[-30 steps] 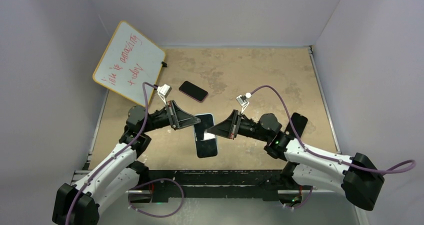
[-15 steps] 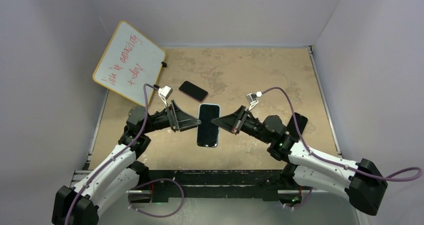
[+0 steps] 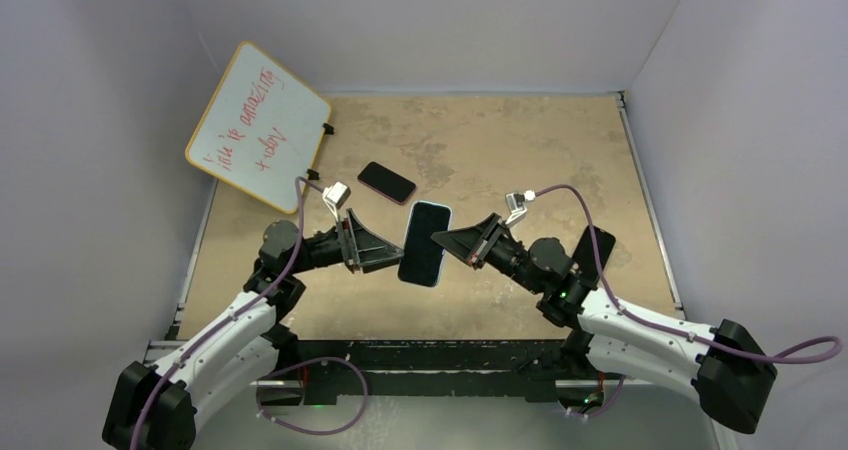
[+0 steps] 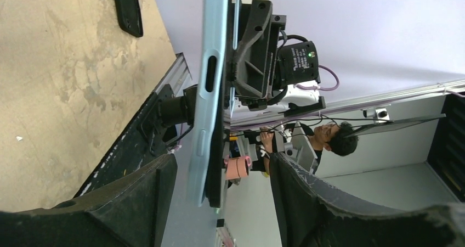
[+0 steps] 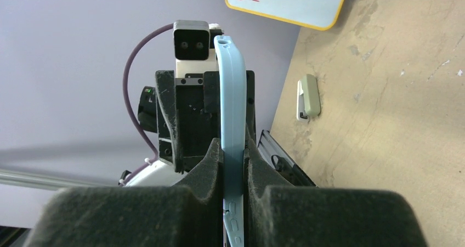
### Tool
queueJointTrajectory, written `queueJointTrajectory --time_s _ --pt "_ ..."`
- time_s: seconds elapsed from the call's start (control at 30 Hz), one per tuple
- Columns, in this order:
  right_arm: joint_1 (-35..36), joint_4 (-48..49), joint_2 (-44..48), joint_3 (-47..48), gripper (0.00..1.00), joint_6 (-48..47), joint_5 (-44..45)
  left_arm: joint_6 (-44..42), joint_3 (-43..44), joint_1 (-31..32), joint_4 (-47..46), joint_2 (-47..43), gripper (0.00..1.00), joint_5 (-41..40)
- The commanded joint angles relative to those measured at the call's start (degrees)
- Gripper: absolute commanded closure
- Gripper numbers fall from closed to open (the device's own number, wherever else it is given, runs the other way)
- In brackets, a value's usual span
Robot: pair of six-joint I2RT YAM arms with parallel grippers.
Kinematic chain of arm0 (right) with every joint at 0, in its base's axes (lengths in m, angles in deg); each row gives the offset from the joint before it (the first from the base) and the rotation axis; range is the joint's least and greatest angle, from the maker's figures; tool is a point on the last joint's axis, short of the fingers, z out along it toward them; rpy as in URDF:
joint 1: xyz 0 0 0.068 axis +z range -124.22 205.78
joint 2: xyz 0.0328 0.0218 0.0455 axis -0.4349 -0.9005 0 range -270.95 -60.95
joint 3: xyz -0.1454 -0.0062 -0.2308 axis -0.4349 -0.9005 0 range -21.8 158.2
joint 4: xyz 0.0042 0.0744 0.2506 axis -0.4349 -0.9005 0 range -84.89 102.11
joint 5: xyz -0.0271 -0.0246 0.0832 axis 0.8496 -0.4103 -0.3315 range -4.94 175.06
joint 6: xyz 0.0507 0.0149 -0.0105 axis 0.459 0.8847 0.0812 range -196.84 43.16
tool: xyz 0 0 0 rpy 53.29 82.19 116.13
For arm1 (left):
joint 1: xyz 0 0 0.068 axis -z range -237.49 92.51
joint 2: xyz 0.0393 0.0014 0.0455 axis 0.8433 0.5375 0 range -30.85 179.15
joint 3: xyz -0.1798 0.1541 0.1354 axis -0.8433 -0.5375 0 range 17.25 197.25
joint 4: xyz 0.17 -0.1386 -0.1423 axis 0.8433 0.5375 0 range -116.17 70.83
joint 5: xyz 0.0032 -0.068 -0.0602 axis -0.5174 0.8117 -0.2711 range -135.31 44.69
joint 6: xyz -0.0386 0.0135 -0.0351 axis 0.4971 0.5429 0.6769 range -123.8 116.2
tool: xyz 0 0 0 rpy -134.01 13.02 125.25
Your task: Put the phone into the phone case
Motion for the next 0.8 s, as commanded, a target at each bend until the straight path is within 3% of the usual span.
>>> queueJointTrajectory --time_s 0.0,0.33,0.43,0.5,0.7,0.77 --pt "-0.1 8.0 0.7 0.5 1.00 2.0 3.0 1.1 -0.2 0.7 -4.4 0.6 0.36 1.0" --pt "-0.1 9.6 -0.8 0.4 1.00 2.8 2.8 -1.6 -0.8 2.0 -2.7 3.4 0.31 0.7" --pt "-0.2 9.8 -1.2 0.4 1.00 3.0 2.8 -1.0 -0.6 2.8 -3.9 4.3 0.35 0.4" --pt "-0.1 9.8 -1.3 0.4 1.00 3.0 2.8 -0.9 -0.4 3.2 -4.3 4.5 0.44 0.4" --pt "-0.2 9.4 -1.6 -0.3 1.00 2.8 3.1 -0.5 -0.9 3.4 -4.2 4.6 1.00 0.5" --pt "-0.2 8.5 -1.3 -0.3 1.00 2.0 2.9 -2.3 0.0 3.4 -0.7 4.6 1.00 0.7"
